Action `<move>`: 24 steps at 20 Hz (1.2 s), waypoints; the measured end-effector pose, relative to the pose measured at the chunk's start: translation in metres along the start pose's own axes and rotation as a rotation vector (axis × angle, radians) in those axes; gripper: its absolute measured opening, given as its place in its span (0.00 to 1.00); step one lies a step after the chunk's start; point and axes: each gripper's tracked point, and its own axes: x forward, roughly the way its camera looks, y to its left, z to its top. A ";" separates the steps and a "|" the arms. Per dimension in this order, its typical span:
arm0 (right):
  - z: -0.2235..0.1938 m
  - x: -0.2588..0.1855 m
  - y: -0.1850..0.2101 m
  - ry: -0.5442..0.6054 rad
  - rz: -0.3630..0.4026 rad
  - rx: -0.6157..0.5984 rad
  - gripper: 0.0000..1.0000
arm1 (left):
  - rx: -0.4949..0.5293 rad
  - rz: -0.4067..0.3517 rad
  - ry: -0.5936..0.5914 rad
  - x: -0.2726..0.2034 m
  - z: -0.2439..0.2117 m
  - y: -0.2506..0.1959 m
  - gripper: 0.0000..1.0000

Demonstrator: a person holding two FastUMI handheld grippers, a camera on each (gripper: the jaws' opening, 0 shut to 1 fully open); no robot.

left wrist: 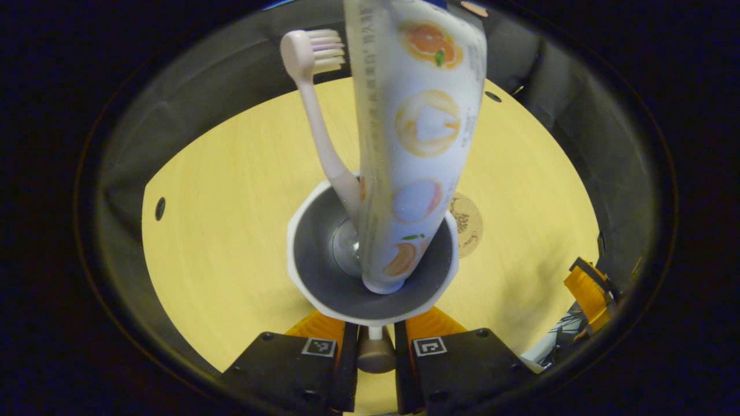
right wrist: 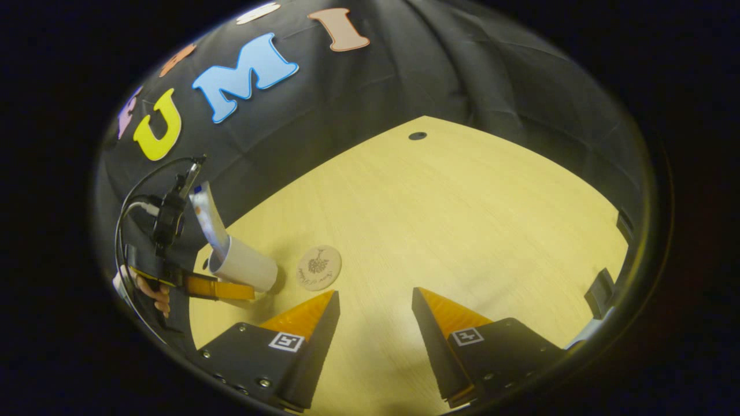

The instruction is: Put the toothbrush and toothpaste on the desktop into the cup, then pick up the cup and place it on the coaster on the desktop.

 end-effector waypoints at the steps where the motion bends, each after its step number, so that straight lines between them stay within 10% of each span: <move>1: 0.001 -0.002 -0.004 -0.003 -0.004 0.005 0.77 | 0.010 -0.014 0.001 0.006 0.004 -0.015 0.34; 9: 0.011 -0.010 -0.044 -0.005 -0.041 0.071 0.77 | 0.070 -0.052 0.032 0.044 0.039 -0.093 0.34; 24: 0.029 0.002 -0.068 0.017 -0.031 0.089 0.77 | 0.026 0.015 0.051 0.063 0.041 -0.096 0.34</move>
